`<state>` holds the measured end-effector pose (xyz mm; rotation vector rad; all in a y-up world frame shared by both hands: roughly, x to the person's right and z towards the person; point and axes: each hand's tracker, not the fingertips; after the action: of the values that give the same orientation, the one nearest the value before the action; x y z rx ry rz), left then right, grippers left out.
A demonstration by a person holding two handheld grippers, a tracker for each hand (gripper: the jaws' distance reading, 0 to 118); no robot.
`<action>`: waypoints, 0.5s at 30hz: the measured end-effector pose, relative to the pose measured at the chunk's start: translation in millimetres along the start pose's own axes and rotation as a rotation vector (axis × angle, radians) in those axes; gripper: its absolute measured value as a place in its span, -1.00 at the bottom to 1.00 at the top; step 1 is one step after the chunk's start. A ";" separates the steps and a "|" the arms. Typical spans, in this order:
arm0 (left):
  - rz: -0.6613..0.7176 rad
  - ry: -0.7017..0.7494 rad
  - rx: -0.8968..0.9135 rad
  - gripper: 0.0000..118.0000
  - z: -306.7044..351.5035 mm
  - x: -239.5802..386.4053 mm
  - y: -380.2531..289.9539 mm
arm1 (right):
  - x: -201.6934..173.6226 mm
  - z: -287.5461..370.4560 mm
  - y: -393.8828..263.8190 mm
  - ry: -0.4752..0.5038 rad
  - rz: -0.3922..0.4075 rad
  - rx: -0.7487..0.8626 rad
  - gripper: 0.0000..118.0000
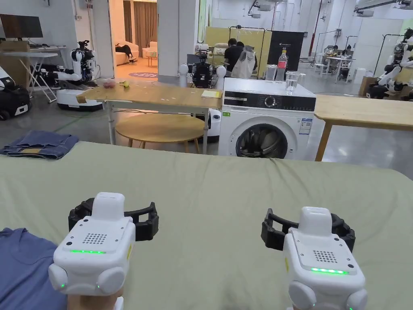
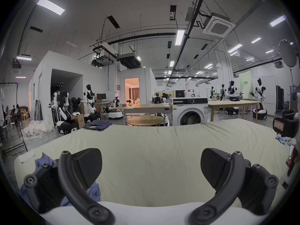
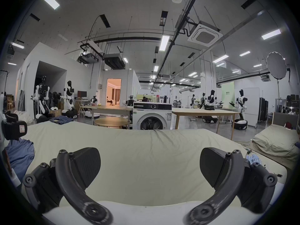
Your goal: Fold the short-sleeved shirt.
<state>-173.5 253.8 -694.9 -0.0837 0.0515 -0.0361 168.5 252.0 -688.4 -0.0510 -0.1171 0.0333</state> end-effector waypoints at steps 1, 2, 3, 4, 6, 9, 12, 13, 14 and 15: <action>0.001 0.003 -0.001 1.00 0.5 0.4 -0.5 | 0.4 0.5 -0.7 0.003 -0.002 -0.003 1.00; 0.001 0.001 -0.003 1.00 0.5 0.6 -1.2 | 0.6 1.0 -0.7 0.004 -0.006 -0.005 1.00; 0.001 -0.001 -0.005 1.00 0.7 0.8 -1.4 | 1.0 1.6 -0.6 0.008 -0.011 -0.004 1.00; 0.001 -0.003 -0.007 1.00 1.1 1.1 -1.4 | 1.3 2.0 -0.1 0.013 -0.013 -0.002 1.00; 0.004 -0.008 -0.010 1.00 1.7 1.2 -0.6 | 0.9 2.4 1.5 0.009 -0.012 0.000 1.00; 0.009 -0.008 -0.008 1.00 2.7 1.3 0.7 | 1.2 3.2 3.8 0.012 -0.014 0.001 1.00; 0.014 -0.009 -0.003 1.00 4.3 0.8 1.3 | 0.8 3.2 4.4 0.013 -0.017 -0.008 1.00; 0.017 -0.008 -0.004 1.00 4.4 0.9 1.2 | 0.5 3.1 4.1 0.013 -0.020 -0.011 1.00; 0.020 -0.010 -0.007 1.00 4.3 0.6 1.1 | 0.4 3.0 3.6 0.013 -0.022 -0.014 1.00; 0.022 -0.016 -0.008 1.00 4.5 0.1 0.9 | 0.2 2.9 3.1 0.012 -0.023 -0.017 1.00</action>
<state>-173.1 255.1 -690.6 -0.0915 0.0366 -0.0132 168.3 255.2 -685.7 -0.0673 -0.1062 0.0094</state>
